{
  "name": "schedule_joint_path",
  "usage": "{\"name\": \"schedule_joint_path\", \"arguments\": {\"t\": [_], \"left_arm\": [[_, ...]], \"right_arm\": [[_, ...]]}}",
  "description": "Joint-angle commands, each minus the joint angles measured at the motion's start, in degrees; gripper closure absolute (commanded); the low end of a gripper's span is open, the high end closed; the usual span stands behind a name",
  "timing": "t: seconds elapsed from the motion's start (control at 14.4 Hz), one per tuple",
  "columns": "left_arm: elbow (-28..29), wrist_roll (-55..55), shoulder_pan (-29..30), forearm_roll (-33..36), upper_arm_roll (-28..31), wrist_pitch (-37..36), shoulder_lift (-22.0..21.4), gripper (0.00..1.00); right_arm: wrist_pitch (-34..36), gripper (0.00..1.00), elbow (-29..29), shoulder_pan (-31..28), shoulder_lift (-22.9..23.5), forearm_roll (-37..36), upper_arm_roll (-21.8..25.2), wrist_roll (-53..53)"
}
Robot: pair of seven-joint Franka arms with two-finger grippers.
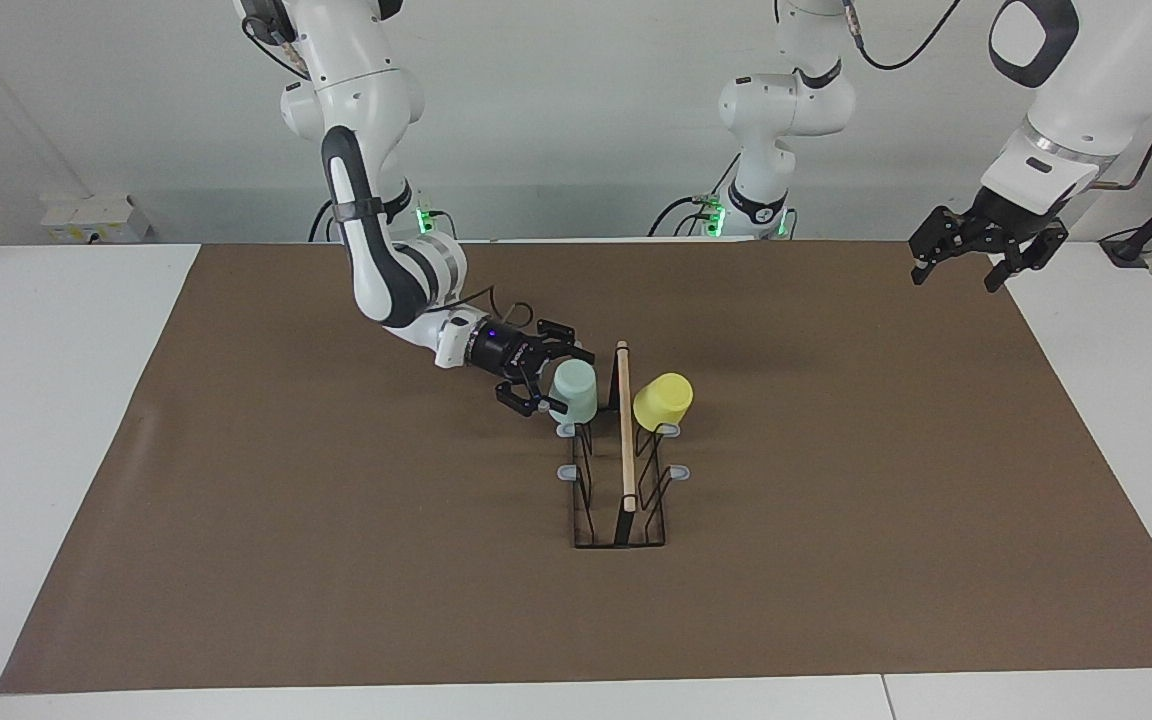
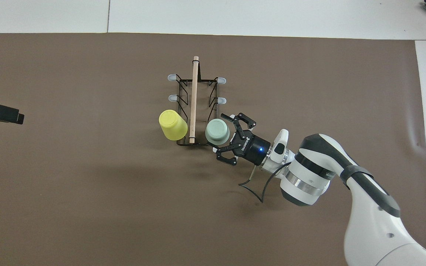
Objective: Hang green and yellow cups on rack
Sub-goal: 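Hang the green cup on the rack peg and open the right gripper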
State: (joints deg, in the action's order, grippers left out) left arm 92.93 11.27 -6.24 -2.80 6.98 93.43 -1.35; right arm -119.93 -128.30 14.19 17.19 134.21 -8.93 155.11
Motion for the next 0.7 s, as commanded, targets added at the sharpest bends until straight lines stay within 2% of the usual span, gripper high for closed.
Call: {"name": "schedule_joint_path", "arguments": {"t": [0.0, 0.28, 0.63], "left_arm": [[1.47, -0.37, 1.05, -0.1, -1.09, -0.01, -1.55, 0.0], [1.47, -0.28, 1.23, -0.1, -1.09, -0.18, -1.64, 0.0], [1.64, -0.46, 1.14, -0.19, -1.09, -0.27, -1.64, 0.0]], "right_arm": [[-5.12, 0.0, -0.63, 0.92, -3.81, 1.32, -0.3, -1.64], [-15.32, 0.0, -0.72, 2.86, -9.96, -0.35, -0.39, -7.78], [-20.08, 0.0, -0.37, 4.18, -14.54, -7.37, -0.3, -17.55]]}}
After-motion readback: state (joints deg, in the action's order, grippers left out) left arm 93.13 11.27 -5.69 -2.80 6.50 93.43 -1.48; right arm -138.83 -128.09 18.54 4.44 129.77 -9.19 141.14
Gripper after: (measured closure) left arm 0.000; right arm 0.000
